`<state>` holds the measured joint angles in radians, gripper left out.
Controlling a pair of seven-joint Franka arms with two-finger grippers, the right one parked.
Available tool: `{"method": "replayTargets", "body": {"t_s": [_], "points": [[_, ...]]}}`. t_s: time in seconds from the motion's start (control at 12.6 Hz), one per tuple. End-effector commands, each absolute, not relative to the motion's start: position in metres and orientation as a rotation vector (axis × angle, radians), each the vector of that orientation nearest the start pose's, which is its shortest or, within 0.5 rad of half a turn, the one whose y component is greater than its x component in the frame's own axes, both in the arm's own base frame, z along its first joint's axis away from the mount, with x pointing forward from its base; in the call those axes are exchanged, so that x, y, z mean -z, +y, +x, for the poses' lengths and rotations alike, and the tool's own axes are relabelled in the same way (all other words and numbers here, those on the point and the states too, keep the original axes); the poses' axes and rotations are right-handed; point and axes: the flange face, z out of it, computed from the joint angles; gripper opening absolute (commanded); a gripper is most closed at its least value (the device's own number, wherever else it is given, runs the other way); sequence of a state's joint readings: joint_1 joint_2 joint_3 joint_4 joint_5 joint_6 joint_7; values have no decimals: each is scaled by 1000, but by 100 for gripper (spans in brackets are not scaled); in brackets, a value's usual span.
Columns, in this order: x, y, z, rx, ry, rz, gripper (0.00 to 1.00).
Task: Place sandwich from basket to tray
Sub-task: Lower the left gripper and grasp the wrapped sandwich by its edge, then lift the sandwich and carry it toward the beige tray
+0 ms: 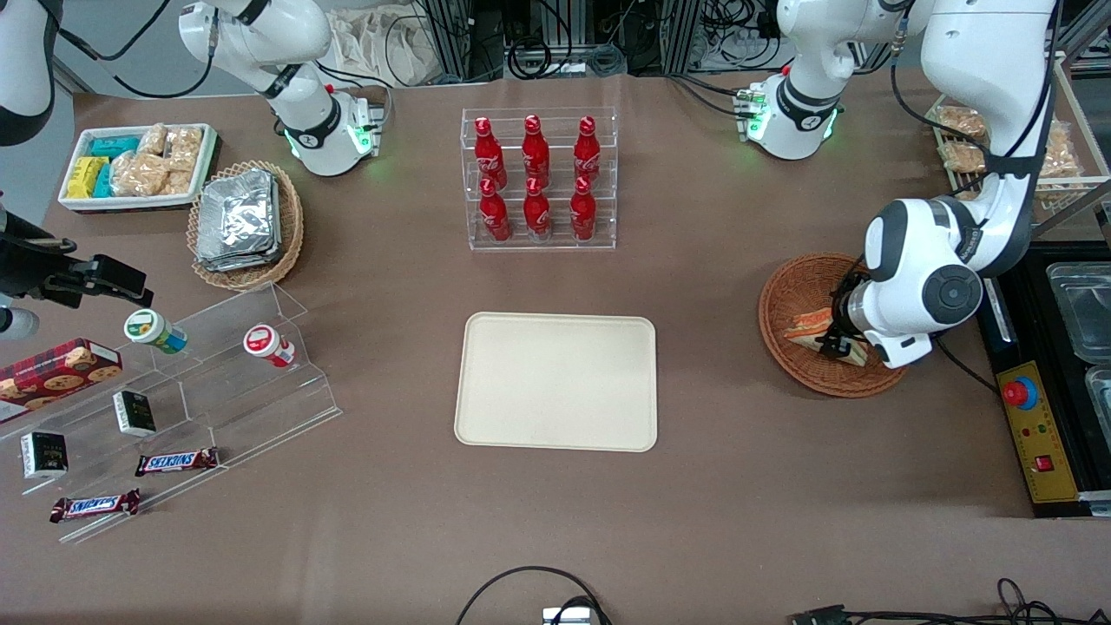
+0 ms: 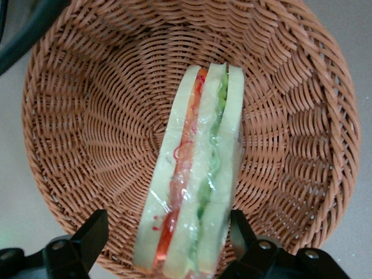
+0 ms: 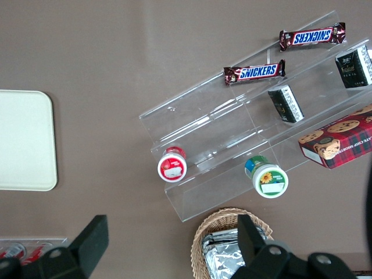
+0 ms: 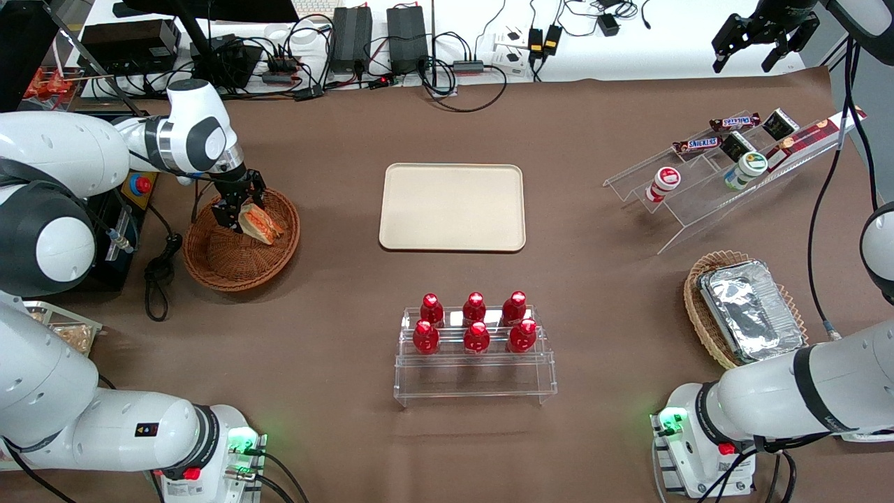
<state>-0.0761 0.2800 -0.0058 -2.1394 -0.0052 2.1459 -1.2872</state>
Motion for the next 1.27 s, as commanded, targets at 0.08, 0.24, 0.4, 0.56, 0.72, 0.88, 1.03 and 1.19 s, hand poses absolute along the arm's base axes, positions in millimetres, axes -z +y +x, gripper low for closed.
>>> {"method": "replayTargets", "body": {"t_s": [0.08,0.24,0.4,0.56,0.72,0.88,1.03,1.19], "points": [[-245,-43,548,-279,-1675,-2447,5],[-257,-44,563,-259,-1688,-2454,0],[-284,-44,575,-301,-1651,-2448,0],[-324,-49,594,-310,-1566,-2502,0],[-361,-71,607,-288,-1495,-2573,0],[-383,-118,613,-255,-1261,-2741,0],[-391,-148,612,-258,-991,-2893,0],[-396,-207,606,-233,-817,-2981,0]]}}
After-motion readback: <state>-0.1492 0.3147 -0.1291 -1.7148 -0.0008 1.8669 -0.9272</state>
